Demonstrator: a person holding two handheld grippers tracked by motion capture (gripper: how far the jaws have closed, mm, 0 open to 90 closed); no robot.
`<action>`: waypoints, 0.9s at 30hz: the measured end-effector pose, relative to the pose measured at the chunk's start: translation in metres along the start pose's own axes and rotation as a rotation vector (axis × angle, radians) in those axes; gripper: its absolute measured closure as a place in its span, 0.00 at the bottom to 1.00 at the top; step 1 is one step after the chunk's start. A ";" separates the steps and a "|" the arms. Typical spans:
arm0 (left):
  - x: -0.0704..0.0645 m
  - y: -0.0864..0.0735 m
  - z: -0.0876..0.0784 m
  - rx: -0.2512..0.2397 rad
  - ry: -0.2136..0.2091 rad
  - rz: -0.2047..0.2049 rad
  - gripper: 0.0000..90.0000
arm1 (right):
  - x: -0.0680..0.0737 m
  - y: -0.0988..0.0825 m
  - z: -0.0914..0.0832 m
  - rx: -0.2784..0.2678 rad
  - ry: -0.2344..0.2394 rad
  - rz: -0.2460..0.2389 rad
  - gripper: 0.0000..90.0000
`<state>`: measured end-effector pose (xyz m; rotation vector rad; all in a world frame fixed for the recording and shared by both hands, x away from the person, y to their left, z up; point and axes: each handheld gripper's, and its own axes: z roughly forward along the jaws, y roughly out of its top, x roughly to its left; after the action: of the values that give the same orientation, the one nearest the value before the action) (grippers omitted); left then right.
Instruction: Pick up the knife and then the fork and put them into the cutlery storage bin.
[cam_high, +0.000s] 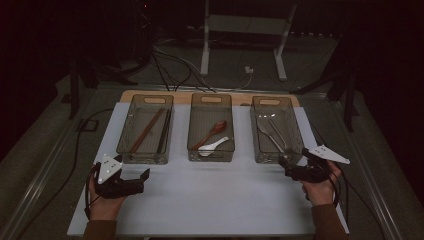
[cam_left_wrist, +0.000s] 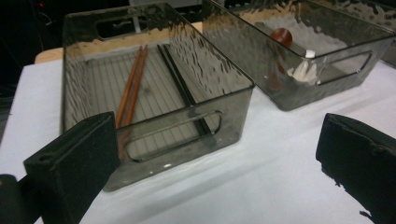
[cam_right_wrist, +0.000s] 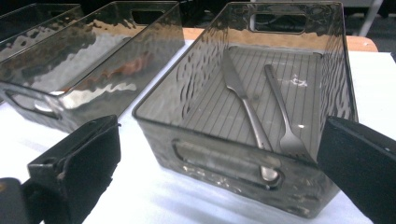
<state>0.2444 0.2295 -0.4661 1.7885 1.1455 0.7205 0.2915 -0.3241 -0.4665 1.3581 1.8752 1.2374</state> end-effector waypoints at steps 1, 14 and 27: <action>0.000 0.000 0.000 -0.006 0.002 -0.005 0.01 | 0.000 -0.003 -0.002 -0.004 0.001 -0.008 0.00; 0.006 0.000 -0.003 -0.044 0.020 -0.028 0.01 | 0.002 -0.022 -0.016 -0.053 0.020 -0.030 0.00; 0.009 -0.001 -0.005 -0.064 0.034 -0.041 0.01 | 0.001 -0.029 -0.022 -0.078 -0.004 -0.032 0.00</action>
<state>0.2433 0.2394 -0.4647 1.7007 1.1657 0.7567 0.2603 -0.3338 -0.4825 1.2842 1.8193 1.2775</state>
